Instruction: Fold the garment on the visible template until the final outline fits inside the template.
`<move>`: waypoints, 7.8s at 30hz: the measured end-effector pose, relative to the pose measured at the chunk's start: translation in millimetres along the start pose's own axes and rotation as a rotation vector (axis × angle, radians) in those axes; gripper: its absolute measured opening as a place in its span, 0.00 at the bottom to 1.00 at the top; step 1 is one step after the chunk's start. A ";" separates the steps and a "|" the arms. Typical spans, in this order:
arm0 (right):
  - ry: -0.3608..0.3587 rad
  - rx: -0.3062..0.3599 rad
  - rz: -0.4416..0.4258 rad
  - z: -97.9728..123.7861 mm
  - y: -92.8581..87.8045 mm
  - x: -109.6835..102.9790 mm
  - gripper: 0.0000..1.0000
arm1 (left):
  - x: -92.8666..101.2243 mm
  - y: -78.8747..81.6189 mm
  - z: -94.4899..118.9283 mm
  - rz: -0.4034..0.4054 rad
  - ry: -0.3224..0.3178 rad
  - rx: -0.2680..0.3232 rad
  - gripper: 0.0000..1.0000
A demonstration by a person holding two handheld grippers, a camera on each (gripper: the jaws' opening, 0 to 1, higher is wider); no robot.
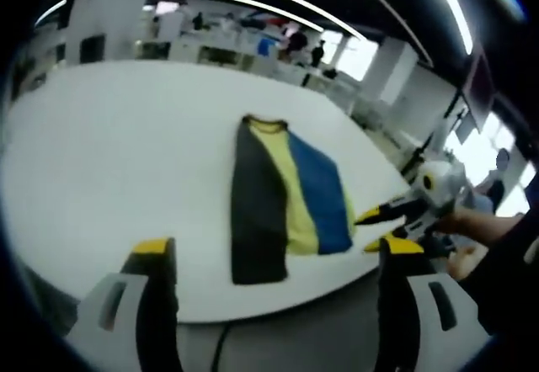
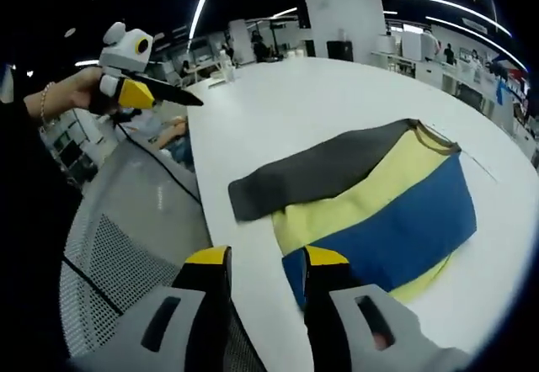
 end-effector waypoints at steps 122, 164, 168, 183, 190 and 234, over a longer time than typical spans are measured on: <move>-0.362 0.618 -0.725 115.2 35.2 102.4 0.01 | 30.6 -12.5 -22.2 -0.065 -0.101 -0.064 0.92; -0.606 0.840 -0.832 249.2 9.7 177.5 0.01 | 37.9 -14.4 -34.0 -0.060 -0.077 -0.090 0.92; -0.645 0.852 -0.856 259.2 3.8 181.7 0.01 | 36.8 -15.8 -32.0 -0.064 -0.074 -0.099 0.92; -0.713 0.817 -0.911 271.8 -20.5 199.4 0.01 | 37.2 -14.0 -33.6 -0.071 -0.072 -0.112 0.92; -0.727 0.795 -0.915 279.8 -33.0 235.4 0.01 | 37.4 -15.8 -33.6 -0.068 -0.069 -0.122 0.92; -0.787 0.627 -0.863 291.5 -68.6 349.5 0.01 | 43.8 1.1 -72.4 -0.116 -0.064 -0.170 0.95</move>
Point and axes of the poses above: the point that each gripper's makers call its tool centre point, and the gripper's own axes: z roughly backward along the fingers, x roughly to its right, y roughly out of its top, the point moved 6 cm from there along z, roughly backward along the fingers, and after that the axes turned 8 degrees about -z, right-handed, at the moved point
